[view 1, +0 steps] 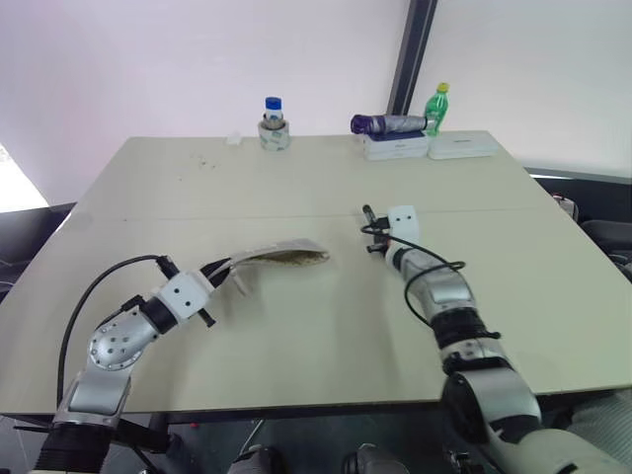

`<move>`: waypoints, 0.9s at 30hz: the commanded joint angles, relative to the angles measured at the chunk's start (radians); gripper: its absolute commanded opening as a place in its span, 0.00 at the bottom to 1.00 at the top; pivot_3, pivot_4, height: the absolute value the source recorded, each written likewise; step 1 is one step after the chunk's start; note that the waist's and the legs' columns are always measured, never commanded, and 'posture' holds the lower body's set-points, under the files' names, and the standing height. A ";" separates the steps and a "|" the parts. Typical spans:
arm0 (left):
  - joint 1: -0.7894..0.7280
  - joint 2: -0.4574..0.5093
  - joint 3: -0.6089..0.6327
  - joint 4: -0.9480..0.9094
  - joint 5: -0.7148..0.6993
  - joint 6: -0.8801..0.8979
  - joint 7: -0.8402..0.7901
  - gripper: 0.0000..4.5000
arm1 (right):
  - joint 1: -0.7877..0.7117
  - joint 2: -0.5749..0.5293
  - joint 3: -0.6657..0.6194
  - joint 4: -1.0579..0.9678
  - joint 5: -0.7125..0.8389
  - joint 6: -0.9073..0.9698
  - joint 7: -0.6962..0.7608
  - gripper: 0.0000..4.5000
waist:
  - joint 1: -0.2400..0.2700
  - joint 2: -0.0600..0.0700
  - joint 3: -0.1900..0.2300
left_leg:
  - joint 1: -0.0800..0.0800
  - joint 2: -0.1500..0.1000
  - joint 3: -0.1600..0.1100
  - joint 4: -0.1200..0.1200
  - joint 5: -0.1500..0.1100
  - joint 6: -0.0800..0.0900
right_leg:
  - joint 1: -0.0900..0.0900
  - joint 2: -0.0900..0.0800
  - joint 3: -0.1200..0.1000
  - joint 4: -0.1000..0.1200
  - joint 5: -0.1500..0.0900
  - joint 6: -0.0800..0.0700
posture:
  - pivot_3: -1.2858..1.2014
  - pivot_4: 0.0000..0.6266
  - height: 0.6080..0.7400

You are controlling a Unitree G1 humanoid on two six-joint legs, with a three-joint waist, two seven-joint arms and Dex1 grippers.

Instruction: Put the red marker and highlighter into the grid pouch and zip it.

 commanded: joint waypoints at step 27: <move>-0.061 -0.021 -0.064 -0.018 0.010 -0.013 -0.003 0.00 | 0.195 -0.262 0.180 -0.514 -0.016 -0.210 0.507 0.08 | 0.009 0.000 0.000 | 0.001 0.000 -0.001 0.002 0.000 0.000 | 0.001 0.001 0.000 0.000 0.000 0.000 | 0.52 0.24 0.98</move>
